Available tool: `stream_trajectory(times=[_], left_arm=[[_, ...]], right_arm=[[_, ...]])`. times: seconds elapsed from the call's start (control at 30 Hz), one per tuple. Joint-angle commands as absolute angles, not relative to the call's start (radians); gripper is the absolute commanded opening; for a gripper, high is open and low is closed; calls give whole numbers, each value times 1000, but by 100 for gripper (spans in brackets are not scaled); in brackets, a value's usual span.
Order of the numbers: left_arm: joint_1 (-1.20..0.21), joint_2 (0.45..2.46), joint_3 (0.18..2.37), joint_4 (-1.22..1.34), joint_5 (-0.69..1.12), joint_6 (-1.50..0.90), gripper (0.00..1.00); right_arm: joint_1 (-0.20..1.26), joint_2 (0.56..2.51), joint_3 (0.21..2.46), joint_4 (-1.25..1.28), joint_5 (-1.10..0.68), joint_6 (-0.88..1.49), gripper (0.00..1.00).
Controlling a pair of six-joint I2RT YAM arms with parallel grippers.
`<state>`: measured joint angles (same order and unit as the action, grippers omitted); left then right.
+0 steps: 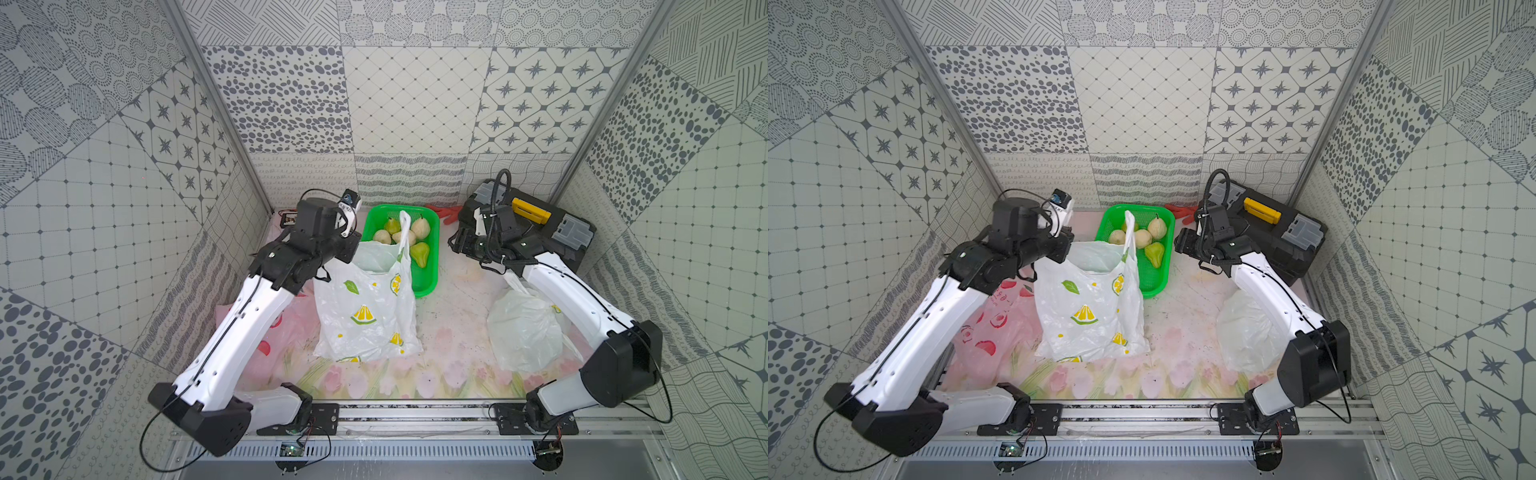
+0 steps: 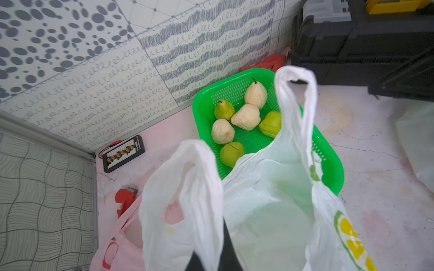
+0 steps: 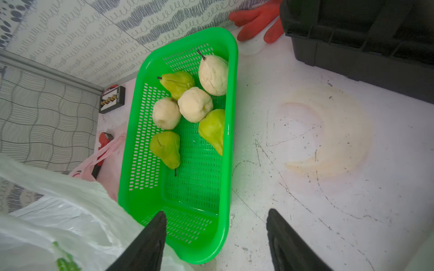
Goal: Place the pears into plastic bags & tie knots
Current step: Pick up the plastic bag at the center of the board, then move the basket to the center of the board.
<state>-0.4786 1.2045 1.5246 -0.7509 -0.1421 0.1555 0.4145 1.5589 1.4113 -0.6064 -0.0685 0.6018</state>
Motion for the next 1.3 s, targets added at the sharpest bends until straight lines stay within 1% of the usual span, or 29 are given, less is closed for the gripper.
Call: stream_trajectory(times=[0.0,0.07,0.13,0.23,0.33,0.47,0.6,0.77,0.87,0.93,1.03,1.1,1.2,1.27], left_arm=[[-440,1036,1457,-748,-128,178,0],[-441,992,1428,-700,-137,177,0],[-440,950,1390,-629,-164,174,0],[-440,900,1326,-528,-143,210,0],[-440,889,1301,-473,-109,184,0],[-432,865,1256,-393,-65,176,0],[-396,852,1220,-343,39,162,0],[-275,844,1184,-274,243,63,0],[-213,859,1177,-262,356,11,0],[-181,886,1182,-263,443,-23,0],[-136,927,1176,-232,578,-78,0],[-112,950,1179,-226,632,-90,0],[-98,977,1210,-273,636,-62,0],[-97,985,1234,-322,624,-34,0]], right_arm=[[470,1692,1500,-673,69,564,72],[478,1768,1527,-677,137,562,75],[481,1837,1565,-683,158,547,75],[482,1925,1611,-669,94,526,75],[478,1965,1620,-671,104,519,74],[439,1958,1564,-659,111,512,68],[406,1912,1504,-670,143,482,66],[366,1843,1445,-718,239,442,64],[367,1794,1442,-746,299,416,64],[400,1756,1463,-743,303,380,67],[478,1726,1500,-707,283,318,75],[516,1740,1527,-676,181,278,79],[559,1834,1612,-692,1,264,85],[594,1893,1663,-691,-31,264,87]])
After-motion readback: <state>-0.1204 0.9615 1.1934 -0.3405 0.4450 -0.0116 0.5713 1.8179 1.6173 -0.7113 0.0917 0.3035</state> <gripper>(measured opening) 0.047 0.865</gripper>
